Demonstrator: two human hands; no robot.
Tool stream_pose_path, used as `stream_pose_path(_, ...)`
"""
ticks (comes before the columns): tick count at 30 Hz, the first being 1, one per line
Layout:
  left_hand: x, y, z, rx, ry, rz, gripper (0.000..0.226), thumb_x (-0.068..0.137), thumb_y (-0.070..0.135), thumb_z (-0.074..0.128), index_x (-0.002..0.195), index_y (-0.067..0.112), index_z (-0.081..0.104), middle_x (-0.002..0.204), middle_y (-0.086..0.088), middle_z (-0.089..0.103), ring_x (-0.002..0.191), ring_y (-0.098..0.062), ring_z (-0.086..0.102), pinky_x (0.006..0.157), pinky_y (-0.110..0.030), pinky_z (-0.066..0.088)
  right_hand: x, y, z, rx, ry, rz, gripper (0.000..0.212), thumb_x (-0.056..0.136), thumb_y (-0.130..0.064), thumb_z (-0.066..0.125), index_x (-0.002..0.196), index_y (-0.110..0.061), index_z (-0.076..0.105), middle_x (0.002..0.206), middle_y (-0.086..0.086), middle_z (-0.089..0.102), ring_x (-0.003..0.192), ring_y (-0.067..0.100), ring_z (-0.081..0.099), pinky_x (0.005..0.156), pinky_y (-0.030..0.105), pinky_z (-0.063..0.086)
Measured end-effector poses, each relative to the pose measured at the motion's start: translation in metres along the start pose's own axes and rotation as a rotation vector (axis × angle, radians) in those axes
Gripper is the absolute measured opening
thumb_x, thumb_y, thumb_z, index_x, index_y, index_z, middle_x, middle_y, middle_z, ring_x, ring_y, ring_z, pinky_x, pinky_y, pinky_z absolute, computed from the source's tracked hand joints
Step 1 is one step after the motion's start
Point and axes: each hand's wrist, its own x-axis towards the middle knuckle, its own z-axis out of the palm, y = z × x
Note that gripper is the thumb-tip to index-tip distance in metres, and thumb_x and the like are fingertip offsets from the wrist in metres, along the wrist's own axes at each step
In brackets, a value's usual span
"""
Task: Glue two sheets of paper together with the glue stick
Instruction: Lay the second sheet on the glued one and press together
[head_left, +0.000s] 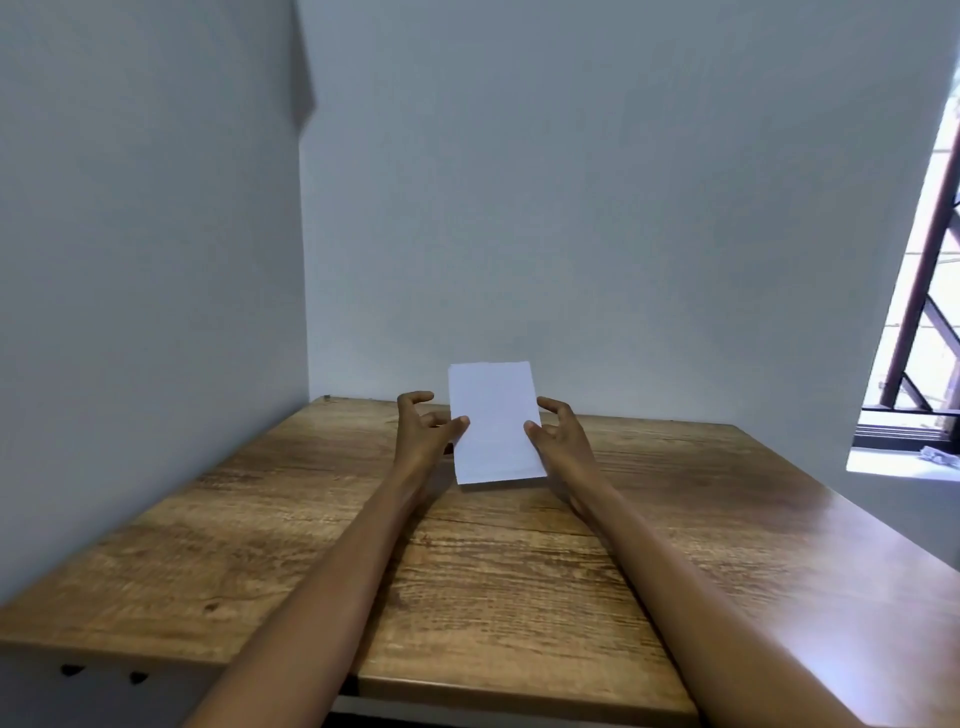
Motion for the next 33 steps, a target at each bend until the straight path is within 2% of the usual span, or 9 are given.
stream_pose_path(5, -0.002, 0.002, 0.002, 0.053, -0.045, 0.1, 0.022, 0.082, -0.007, 0.061, 0.089, 0.014, 0.064, 0.098, -0.008, 0.067, 0.088, -0.023, 0.067, 0.063, -0.021, 0.056, 0.001, 0.0, -0.002, 0.006, 0.109, -0.04, 0.025, 0.088, -0.021, 0.063, 0.103, -0.031, 0.046, 0.1, 0.002, 0.065, 0.088, 0.017, 0.066, 0.073, 0.037, 0.058)
stream_pose_path(9, -0.004, 0.004, 0.001, 0.063, -0.115, 0.048, 0.037, 0.086, -0.005, 0.06, 0.118, 0.011, 0.063, 0.095, -0.018, 0.068, 0.082, -0.019, 0.068, 0.077, -0.025, 0.057, 0.001, -0.002, -0.005, -0.021, 0.095, -0.159, 0.022, 0.087, -0.01, 0.061, 0.084, -0.031, 0.065, 0.093, -0.016, 0.066, 0.092, 0.009, 0.061, 0.072, 0.019, 0.048)
stream_pose_path(12, -0.004, 0.007, 0.001, 0.115, -0.138, 0.031, 0.049, 0.086, -0.006, 0.059, 0.131, 0.012, 0.053, 0.072, -0.008, 0.062, 0.066, -0.009, 0.064, 0.07, -0.018, 0.057, 0.001, 0.002, -0.006, -0.051, 0.011, -0.132, 0.034, 0.089, -0.003, 0.056, 0.111, -0.028, 0.064, 0.115, -0.01, 0.058, 0.105, 0.013, 0.056, 0.086, 0.029, 0.053)
stream_pose_path(14, -0.006, 0.008, 0.0, 0.127, -0.165, 0.04, 0.061, 0.085, -0.006, 0.06, 0.14, 0.015, 0.043, 0.09, -0.005, 0.063, 0.072, -0.008, 0.062, 0.065, -0.015, 0.056, 0.001, 0.003, -0.006, -0.047, -0.024, -0.114, 0.045, 0.089, -0.002, 0.056, 0.126, -0.028, 0.055, 0.122, -0.009, 0.051, 0.107, 0.012, 0.053, 0.085, 0.031, 0.053)
stream_pose_path(17, -0.006, 0.008, 0.0, 0.082, -0.182, 0.068, 0.079, 0.082, -0.002, 0.066, 0.146, 0.026, 0.029, 0.127, 0.003, 0.045, 0.101, -0.014, 0.057, 0.062, -0.017, 0.056, 0.0, 0.001, -0.008, -0.039, -0.011, -0.136, 0.053, 0.087, -0.004, 0.057, 0.129, -0.036, 0.048, 0.115, -0.01, 0.052, 0.102, 0.009, 0.051, 0.077, 0.027, 0.049)
stream_pose_path(22, -0.004, 0.004, 0.005, -0.069, -0.12, -0.045, 0.077, 0.081, 0.011, 0.071, 0.143, 0.022, 0.028, 0.112, -0.006, 0.063, 0.093, -0.021, 0.066, 0.072, -0.029, 0.056, 0.002, -0.002, -0.016, 0.06, 0.1, -0.077, 0.048, 0.091, -0.004, 0.052, 0.125, -0.037, 0.047, 0.108, 0.0, 0.056, 0.096, 0.013, 0.056, 0.068, 0.026, 0.049)
stream_pose_path(26, -0.013, 0.0, 0.014, 0.307, -0.123, 0.141, 0.059, 0.083, 0.009, 0.068, 0.135, 0.015, 0.042, 0.082, -0.004, 0.067, 0.08, -0.015, 0.065, 0.075, -0.025, 0.053, 0.002, -0.001, -0.019, 0.097, 0.186, -0.05, 0.038, 0.094, -0.007, 0.047, 0.126, -0.029, 0.048, 0.112, 0.001, 0.056, 0.092, 0.008, 0.055, 0.065, 0.025, 0.047)
stream_pose_path(30, -0.021, 0.001, 0.031, 0.866, -0.116, 0.5, 0.044, 0.091, 0.014, 0.054, 0.134, 0.015, 0.047, 0.132, -0.006, 0.055, 0.121, -0.023, 0.048, 0.1, -0.038, 0.039, 0.0, 0.006, -0.036, -0.086, 0.306, -0.041, 0.035, 0.094, -0.011, 0.045, 0.125, -0.028, 0.048, 0.121, 0.001, 0.059, 0.094, 0.014, 0.057, 0.071, 0.03, 0.048)
stream_pose_path(33, -0.017, -0.003, 0.051, 1.099, -0.274, 0.649, 0.042, 0.095, 0.022, 0.046, 0.136, 0.015, 0.046, 0.146, -0.007, 0.042, 0.132, -0.024, 0.039, 0.106, -0.036, 0.031, 0.006, 0.015, -0.064, -0.176, 0.399, -0.023, 0.038, 0.094, -0.007, 0.043, 0.128, -0.023, 0.046, 0.123, 0.006, 0.06, 0.089, 0.014, 0.053, 0.064, 0.026, 0.043)
